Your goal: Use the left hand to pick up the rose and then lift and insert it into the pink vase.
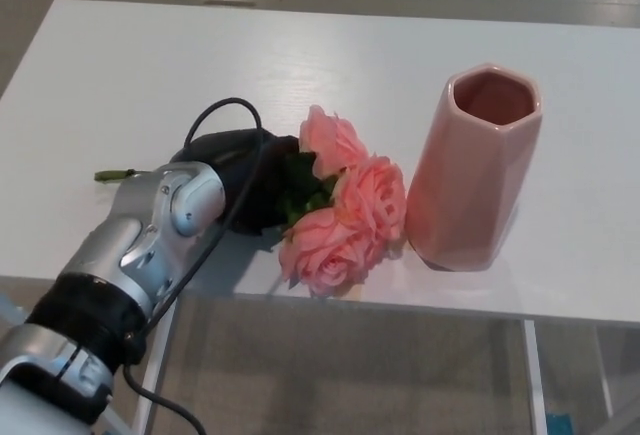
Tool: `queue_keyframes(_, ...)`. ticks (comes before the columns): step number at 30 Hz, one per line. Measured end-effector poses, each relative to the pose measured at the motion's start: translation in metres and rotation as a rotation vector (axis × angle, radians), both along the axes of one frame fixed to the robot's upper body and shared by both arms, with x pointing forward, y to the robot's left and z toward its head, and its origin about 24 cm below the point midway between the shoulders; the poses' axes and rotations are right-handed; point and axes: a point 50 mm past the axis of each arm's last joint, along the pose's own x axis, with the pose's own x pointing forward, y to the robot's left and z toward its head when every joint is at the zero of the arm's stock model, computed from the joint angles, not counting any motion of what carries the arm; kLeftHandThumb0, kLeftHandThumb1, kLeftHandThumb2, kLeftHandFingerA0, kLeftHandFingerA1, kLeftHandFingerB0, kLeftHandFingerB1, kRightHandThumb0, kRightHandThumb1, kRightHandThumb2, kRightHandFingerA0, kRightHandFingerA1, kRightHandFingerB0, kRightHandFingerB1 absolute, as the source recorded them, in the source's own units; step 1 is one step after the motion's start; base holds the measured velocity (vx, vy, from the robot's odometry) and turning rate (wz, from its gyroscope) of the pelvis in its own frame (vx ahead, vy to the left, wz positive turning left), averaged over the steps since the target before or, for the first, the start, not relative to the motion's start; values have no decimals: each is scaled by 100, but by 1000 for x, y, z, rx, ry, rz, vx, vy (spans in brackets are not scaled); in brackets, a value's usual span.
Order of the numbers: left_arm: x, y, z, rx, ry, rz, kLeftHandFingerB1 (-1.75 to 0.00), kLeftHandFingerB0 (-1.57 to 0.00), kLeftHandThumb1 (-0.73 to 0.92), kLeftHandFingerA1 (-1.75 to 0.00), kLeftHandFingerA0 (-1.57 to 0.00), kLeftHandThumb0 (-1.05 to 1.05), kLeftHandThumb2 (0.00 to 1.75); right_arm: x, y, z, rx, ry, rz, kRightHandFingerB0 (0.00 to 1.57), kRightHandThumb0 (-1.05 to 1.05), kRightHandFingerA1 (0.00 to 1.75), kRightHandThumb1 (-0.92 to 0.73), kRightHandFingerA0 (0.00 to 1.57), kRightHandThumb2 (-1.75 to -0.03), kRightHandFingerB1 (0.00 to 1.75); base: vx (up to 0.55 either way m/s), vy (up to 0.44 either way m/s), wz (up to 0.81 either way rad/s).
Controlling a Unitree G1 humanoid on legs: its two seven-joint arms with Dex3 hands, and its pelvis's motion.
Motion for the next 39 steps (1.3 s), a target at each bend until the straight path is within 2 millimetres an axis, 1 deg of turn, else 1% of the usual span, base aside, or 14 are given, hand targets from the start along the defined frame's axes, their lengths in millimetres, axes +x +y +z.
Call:
queue_keyframes(1,0,2,0,-28,-6,14,-38,-47,86,-45,-71,-31,65,0,0,0,0,0,1,61,-38,50,-62,70,-59,44,0,0,0)
queue_keyframes(2,1,3,1,-48,-11,23,-53,-79,85,-67,-88,-31,66,0,0,0,0,0,1,61,-38,50,-62,70,-59,44,0,0,0)
queue_keyframes(3,1,5,1,-72,-19,35,-70,-81,85,-93,-86,-30,65,0,0,0,0,1,2,61,-37,50,-62,70,-59,44,0,0,0)
queue_keyframes(6,4,14,4,-155,-51,89,-70,-81,85,-93,-86,-30,65,1,0,0,0,0,6,61,-37,50,-62,70,-59,44,0,0,0)
queue_keyframes(7,4,17,4,-173,-60,102,-59,-84,83,-143,-69,-30,64,1,1,0,0,1,7,61,-37,50,-62,70,-58,44,0,0,0)
queue_keyframes(10,6,23,7,-252,-87,152,-59,-84,83,-143,-69,-30,64,2,1,0,0,-1,8,61,-37,50,-62,70,-58,44,0,0,0)
queue_keyframes(12,7,26,9,-292,-100,179,-72,-83,81,-150,-67,-31,68,2,1,1,0,-2,9,61,-38,50,-62,71,-59,44,0,0,0)
queue_keyframes(13,8,27,10,-320,-107,193,-51,-80,84,-132,-76,-30,64,3,1,1,0,-3,10,61,-38,50,-63,71,-59,44,0,0,0)
queue_keyframes(20,16,39,42,-451,-191,237,-58,-83,83,-136,-73,-28,66,5,2,1,-3,-5,22,61,-37,50,-63,71,-59,44,0,0,0)
queue_keyframes(23,20,43,60,-460,-237,236,-82,-77,84,-138,-73,-27,65,6,2,2,-3,-7,21,61,-37,50,-63,71,-59,44,0,0,0)
queue_keyframes(25,21,43,69,-463,-260,228,-111,-65,84,-142,-72,-26,65,7,2,2,-2,-9,21,62,-37,50,-63,72,-59,45,0,0,0)
queue_keyframes(27,23,40,81,-474,-287,212,-117,-61,85,-143,-74,-25,65,9,2,3,-3,-13,22,62,-37,50,-63,72,-59,45,0,0,0)
queue_keyframes(34,25,28,139,-598,-399,140,-111,-64,85,-142,-76,-23,65,12,2,4,-2,-17,22,62,-37,50,-63,72,-59,45,0,0,0)
queue_keyframes(39,24,16,165,-761,-407,104,-97,-71,87,-141,-83,-23,65,13,2,4,-2,-19,22,63,-36,50,-63,71,-59,45,0,0,0)
